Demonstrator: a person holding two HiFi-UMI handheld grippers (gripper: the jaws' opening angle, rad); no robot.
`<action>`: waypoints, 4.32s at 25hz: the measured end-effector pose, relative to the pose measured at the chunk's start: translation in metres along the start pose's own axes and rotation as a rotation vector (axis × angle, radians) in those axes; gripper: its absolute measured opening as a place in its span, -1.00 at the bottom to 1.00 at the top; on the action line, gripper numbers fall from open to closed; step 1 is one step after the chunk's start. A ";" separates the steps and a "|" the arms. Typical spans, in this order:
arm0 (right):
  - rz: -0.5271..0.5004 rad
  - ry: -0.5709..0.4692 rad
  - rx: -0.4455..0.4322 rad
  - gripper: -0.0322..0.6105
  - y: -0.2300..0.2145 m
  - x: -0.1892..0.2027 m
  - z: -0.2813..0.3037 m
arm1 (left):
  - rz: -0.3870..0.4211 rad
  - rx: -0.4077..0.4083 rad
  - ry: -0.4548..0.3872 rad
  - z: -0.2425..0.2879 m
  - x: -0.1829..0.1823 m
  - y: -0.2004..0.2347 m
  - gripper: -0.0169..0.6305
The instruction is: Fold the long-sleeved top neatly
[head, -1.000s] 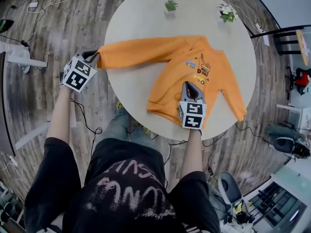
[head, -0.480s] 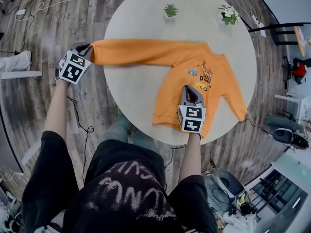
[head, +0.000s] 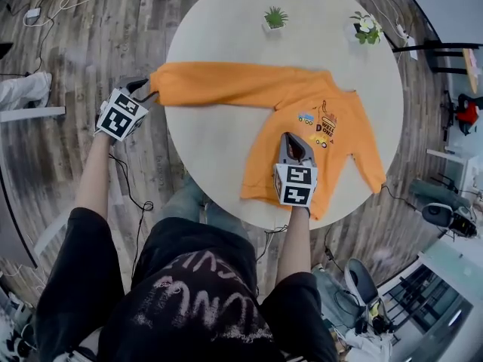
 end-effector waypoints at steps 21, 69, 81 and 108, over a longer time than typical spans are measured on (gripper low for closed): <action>0.017 0.043 0.007 -0.88 0.005 0.012 0.005 | -0.037 0.107 0.006 0.022 0.011 0.004 -0.50; -0.271 0.090 -0.069 -0.26 -0.079 0.249 -0.180 | 0.598 0.294 -0.006 0.018 -0.054 -0.411 -0.47; -0.289 -0.012 -0.011 -0.79 -0.087 0.229 -0.198 | 0.650 0.225 -0.085 -0.015 -0.080 -0.395 -0.86; 0.451 -0.162 0.395 -0.88 -0.148 0.267 -0.272 | 0.517 0.397 -0.156 -0.007 -0.096 -0.365 -0.91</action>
Point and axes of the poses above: the fingertips, and each gripper's own axes: z forward along the fingers, y to its left, x out of its underside, the point moved 8 cm from there along -z, backward along the fingers, and after that the axes turned 5 degrees about -y, right-handed, at the moved point
